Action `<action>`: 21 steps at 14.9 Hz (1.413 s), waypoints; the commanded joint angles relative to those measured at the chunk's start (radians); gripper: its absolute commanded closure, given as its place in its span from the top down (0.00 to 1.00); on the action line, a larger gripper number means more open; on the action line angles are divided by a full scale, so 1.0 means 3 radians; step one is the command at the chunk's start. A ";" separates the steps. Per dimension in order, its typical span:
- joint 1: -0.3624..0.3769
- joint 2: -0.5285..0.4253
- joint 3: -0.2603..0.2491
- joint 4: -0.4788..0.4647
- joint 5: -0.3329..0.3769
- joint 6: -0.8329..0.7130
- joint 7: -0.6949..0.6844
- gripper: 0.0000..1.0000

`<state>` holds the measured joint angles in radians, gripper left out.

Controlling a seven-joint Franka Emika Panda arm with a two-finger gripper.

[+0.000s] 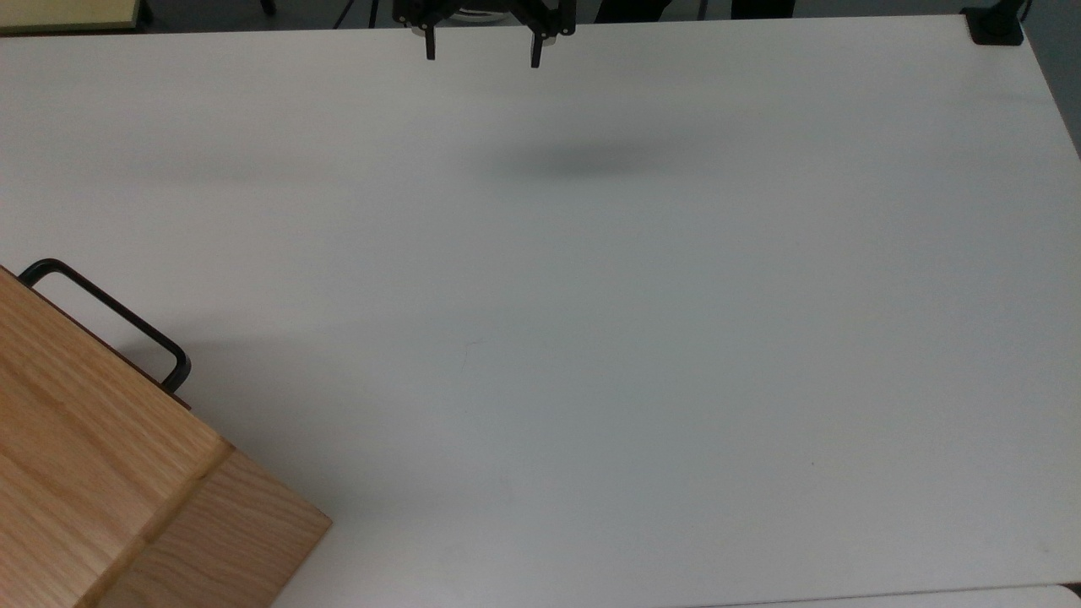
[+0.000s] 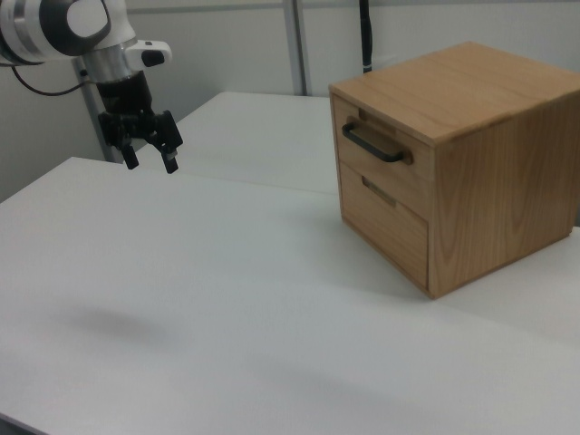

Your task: Open the drawer by sliding it

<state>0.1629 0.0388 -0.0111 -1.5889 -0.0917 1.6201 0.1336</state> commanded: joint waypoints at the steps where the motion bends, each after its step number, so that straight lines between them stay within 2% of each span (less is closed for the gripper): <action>1: 0.0025 -0.0058 -0.0004 -0.0072 0.0080 -0.0072 0.0071 1.00; 13: 0.0020 -0.0012 -0.0004 -0.0067 0.0081 -0.0021 -0.0102 1.00; 16: -0.0011 0.0065 -0.0034 0.0040 0.0060 0.0020 -0.0597 1.00; 17: -0.0037 0.0060 -0.0050 0.0045 0.0035 0.0106 -0.0887 1.00; 20: -0.0205 0.0095 -0.0055 0.0045 -0.0011 0.0392 -0.1333 1.00; 21: -0.0276 0.0106 -0.0055 0.0050 -0.0118 0.0535 -0.1563 1.00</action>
<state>0.1176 0.0562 -0.0214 -1.5830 -0.0891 1.7017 -0.1945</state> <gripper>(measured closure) 0.000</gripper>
